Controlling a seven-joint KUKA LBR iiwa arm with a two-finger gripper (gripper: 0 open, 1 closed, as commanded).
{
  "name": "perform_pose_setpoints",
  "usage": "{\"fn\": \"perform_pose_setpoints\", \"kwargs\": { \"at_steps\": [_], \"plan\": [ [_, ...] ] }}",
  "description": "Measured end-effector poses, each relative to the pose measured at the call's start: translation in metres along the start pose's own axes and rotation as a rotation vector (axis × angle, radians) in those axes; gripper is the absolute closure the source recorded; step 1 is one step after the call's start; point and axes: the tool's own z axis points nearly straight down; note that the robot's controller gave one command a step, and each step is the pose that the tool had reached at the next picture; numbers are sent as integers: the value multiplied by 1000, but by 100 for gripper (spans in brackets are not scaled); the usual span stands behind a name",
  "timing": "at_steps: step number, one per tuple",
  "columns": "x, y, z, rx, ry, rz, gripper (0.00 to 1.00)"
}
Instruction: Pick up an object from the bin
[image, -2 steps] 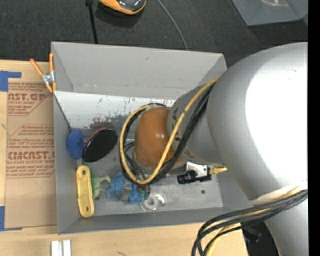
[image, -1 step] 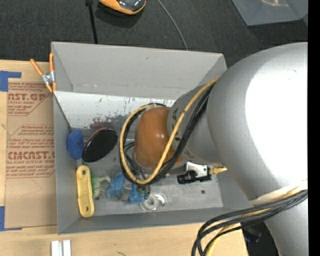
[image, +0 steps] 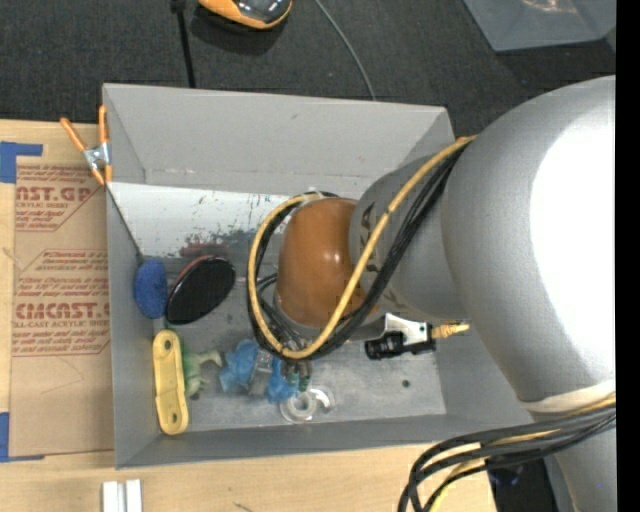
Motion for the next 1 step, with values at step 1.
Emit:
{"fn": "perform_pose_setpoints", "kwargs": {
  "at_steps": [1],
  "plan": [
    [-5, -1, -41, -7, -11, 4, 100]
  ]
}}
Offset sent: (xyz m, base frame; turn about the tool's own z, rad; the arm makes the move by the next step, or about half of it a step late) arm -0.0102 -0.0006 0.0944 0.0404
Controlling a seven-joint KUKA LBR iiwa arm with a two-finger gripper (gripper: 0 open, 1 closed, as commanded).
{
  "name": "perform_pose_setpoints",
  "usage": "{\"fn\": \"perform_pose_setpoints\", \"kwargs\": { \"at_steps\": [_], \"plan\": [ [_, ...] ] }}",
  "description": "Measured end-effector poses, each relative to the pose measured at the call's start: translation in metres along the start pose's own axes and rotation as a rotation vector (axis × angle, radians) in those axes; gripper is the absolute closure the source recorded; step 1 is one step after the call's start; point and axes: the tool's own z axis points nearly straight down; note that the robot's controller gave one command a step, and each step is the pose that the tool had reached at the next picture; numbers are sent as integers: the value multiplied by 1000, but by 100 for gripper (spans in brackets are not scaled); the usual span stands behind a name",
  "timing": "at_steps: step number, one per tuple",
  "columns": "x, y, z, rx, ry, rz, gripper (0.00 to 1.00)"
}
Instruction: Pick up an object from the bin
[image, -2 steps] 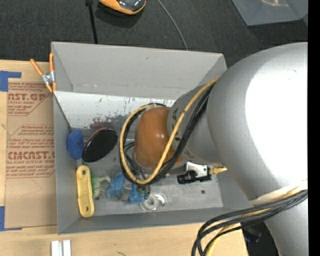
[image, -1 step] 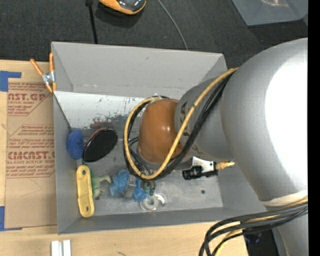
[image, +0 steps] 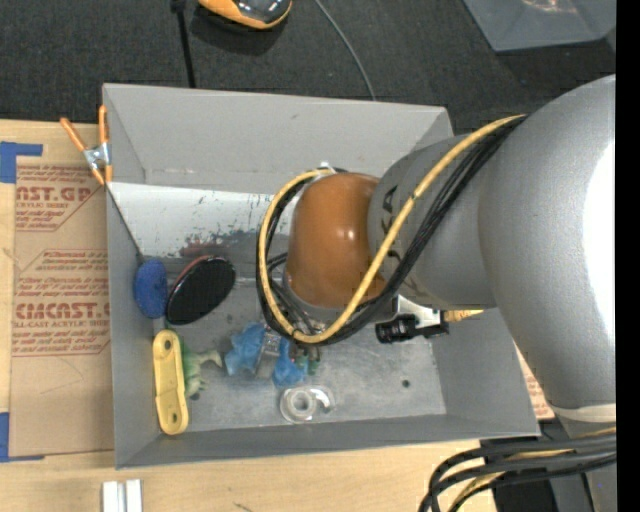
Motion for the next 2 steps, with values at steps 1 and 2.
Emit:
{"fn": "perform_pose_setpoints", "kwargs": {
  "at_steps": [1, 2],
  "plan": [
    [10, -2, -31, 7, 11, 23, 100],
    [-1, -1, -82, 2, 4, 6, 100]
  ]
}}
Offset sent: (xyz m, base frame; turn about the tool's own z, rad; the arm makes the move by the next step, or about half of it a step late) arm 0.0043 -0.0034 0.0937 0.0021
